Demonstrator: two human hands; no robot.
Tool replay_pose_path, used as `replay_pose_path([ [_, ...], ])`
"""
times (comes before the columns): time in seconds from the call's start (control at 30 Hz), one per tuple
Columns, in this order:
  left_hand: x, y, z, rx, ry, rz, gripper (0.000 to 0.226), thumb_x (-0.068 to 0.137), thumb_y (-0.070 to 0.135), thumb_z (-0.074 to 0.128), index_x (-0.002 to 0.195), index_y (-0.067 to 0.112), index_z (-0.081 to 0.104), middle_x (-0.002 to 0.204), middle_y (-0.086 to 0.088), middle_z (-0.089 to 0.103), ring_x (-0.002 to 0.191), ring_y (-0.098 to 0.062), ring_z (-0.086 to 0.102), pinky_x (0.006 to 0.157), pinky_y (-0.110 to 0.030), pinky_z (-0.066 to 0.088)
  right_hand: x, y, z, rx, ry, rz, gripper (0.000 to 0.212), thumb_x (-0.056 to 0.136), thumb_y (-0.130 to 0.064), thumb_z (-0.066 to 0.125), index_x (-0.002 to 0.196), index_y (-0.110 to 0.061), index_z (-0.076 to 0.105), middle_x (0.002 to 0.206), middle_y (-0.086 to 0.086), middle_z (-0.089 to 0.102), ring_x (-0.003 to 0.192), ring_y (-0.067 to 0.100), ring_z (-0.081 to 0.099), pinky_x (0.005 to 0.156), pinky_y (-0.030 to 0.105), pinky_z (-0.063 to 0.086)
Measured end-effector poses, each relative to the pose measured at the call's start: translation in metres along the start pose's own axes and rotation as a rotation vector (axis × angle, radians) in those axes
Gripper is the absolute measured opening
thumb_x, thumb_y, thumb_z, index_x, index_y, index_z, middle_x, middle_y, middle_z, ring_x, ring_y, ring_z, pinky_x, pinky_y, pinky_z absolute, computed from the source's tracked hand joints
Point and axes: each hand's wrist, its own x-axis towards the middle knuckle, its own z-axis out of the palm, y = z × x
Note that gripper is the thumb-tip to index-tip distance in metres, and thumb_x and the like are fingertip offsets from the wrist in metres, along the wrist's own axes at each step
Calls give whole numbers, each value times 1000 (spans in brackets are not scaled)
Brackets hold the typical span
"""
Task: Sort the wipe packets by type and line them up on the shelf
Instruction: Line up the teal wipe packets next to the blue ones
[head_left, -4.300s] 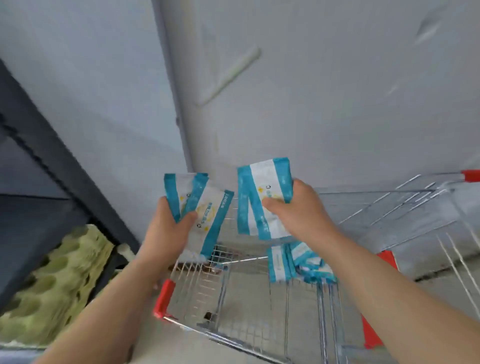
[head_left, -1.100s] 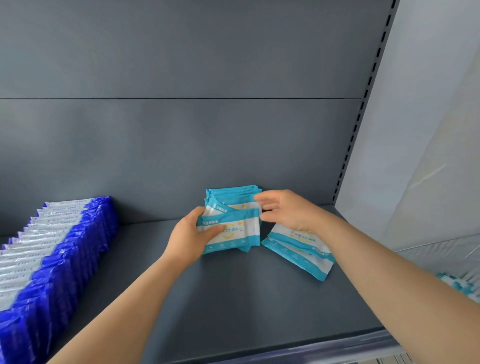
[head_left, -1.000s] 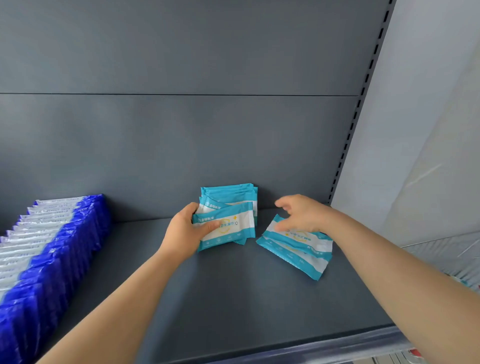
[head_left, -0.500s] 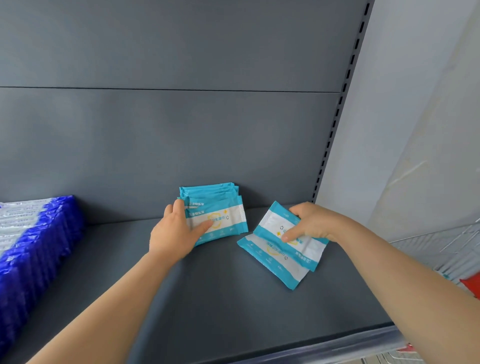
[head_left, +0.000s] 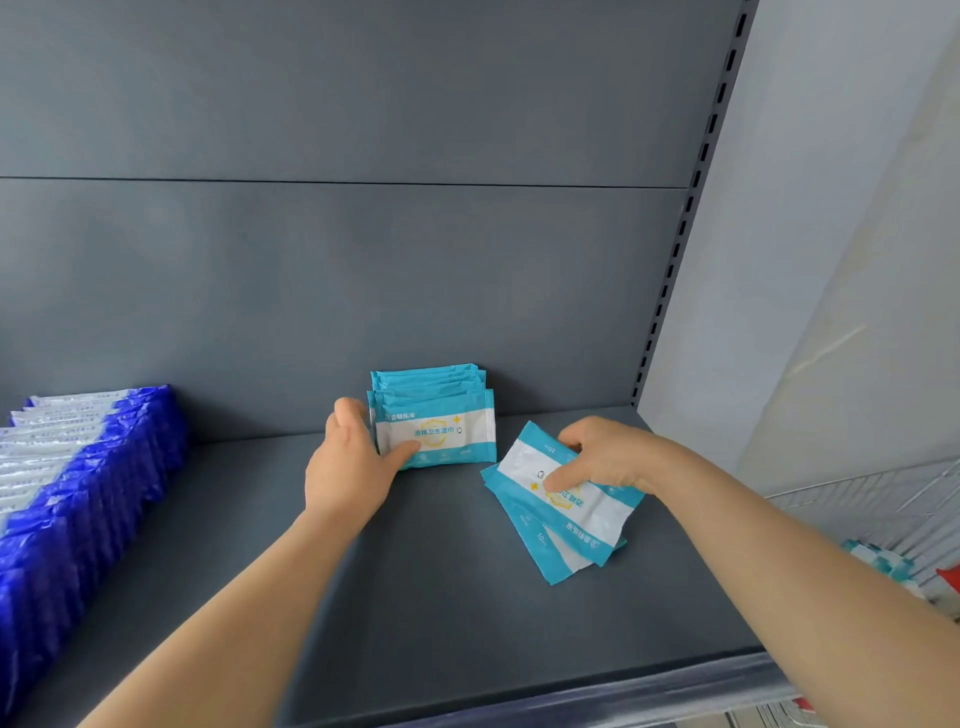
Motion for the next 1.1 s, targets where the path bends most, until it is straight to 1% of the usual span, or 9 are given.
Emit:
replay_pose_path([
  [0.1,-2,1,0,-89,-14,-77,51,78,39,75,97,14,36,89,5,54,77,-27,61,61,-35,44,-1,0,3,76,7,-37,28,79,-26,77,100,-16,61,96,-3,73,79,15,73,79,39,59],
  [0.23,-2,0,-5,-381,-52,-168,28,83,21,71,87,6,48,78,-7,68,58,-20,69,57,-38,59,1,-1,-1,333,158,-148,22,81,-17,75,99,-17,62,95,-1,73,83,18,72,81,43,58],
  [0.37,-4,1,-11,-489,-54,-154,13,85,22,66,86,11,60,81,-2,72,67,-16,71,64,-39,61,10,-15,3,527,211,-198,26,84,-12,71,107,-16,60,101,1,72,87,19,71,83,46,57],
  [0.5,-8,8,-16,-590,-285,-58,25,85,30,71,107,22,61,96,8,72,88,-9,68,68,-28,58,19,-31,13,593,172,-234,26,86,-12,67,111,-18,61,103,-2,72,90,18,71,84,47,57],
  [0.57,-7,10,-16,-618,-353,-46,28,85,24,71,111,24,59,98,9,72,86,-6,68,64,-23,52,22,-38,18,608,145,-252,26,88,-10,65,112,-18,61,104,-2,72,91,18,71,84,46,57],
  [0.7,-2,5,-16,-621,-336,-56,29,85,10,70,110,19,60,95,0,73,75,-9,69,58,-22,50,25,-42,21,690,144,-264,26,92,-5,57,117,-13,58,110,4,70,95,20,69,85,44,56],
  [0.83,-2,-4,-18,-709,-336,-98,26,89,1,62,113,11,59,94,-5,67,73,-12,68,63,-24,56,27,-37,18,805,139,-239,27,95,-3,52,119,-15,56,116,6,66,102,24,66,91,47,53],
  [0.97,-3,-9,-17,-752,-339,-120,20,91,-2,57,109,9,56,98,-11,66,81,-16,71,66,-26,58,28,-31,17,870,103,-225,24,96,-3,51,110,-21,57,116,5,66,104,25,66,91,48,53],
  [1.1,-2,-4,-16,-824,-373,-142,28,93,-2,53,113,18,54,99,-12,65,89,-21,71,69,-32,60,31,-32,25,872,54,-232,30,95,-3,53,122,-17,55,117,5,66,104,24,67,89,48,54],
])
